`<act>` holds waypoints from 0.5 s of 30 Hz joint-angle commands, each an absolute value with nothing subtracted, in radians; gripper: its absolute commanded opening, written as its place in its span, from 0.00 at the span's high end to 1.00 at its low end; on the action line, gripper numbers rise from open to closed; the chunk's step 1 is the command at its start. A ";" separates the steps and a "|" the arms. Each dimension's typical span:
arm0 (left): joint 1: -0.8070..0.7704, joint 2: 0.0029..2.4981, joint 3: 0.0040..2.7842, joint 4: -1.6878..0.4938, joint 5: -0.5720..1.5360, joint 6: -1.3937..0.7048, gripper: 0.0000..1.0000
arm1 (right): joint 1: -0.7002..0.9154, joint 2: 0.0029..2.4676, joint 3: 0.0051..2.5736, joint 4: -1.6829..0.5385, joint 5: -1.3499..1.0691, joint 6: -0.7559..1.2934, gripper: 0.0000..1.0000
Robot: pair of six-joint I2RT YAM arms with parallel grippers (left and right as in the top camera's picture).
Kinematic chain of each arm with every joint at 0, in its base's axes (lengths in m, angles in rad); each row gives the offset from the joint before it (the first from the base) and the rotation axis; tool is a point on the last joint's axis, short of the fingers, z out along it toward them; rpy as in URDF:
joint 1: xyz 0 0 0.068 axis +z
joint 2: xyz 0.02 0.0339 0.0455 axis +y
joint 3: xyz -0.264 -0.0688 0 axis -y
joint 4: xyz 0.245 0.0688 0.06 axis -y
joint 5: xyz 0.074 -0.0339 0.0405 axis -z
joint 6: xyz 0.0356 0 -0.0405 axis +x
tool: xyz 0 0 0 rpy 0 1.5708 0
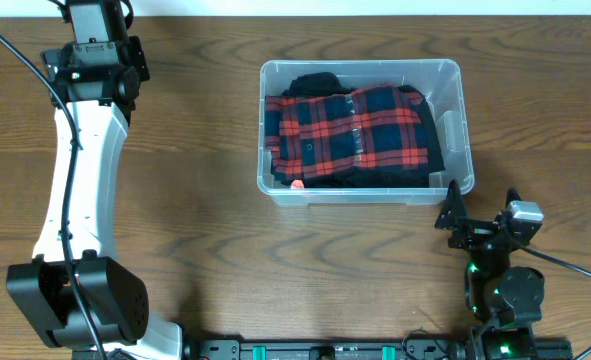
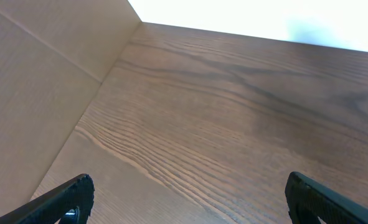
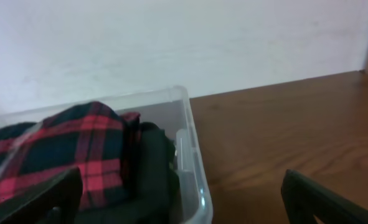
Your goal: Pack container
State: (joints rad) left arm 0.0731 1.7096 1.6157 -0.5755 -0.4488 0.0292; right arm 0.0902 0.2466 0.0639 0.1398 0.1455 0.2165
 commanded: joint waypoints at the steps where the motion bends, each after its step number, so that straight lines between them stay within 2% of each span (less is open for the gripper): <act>1: 0.076 1.714 1.618 -0.574 -0.461 0.021 0.02 | 0.099 0.226 0.033 0.146 0.137 0.232 0.01; 9: 0.076 1.714 1.618 -0.574 -0.461 0.021 0.02 | 0.099 0.225 0.012 0.141 0.129 0.215 0.01; 15: 0.076 1.714 1.618 -0.574 -0.461 0.021 0.02 | 0.099 0.214 0.005 0.127 0.060 0.092 0.01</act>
State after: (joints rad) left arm 0.0731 1.7096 1.6157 -0.5755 -0.4488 0.0292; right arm 0.0902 0.2302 0.0097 0.1272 0.1085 0.1764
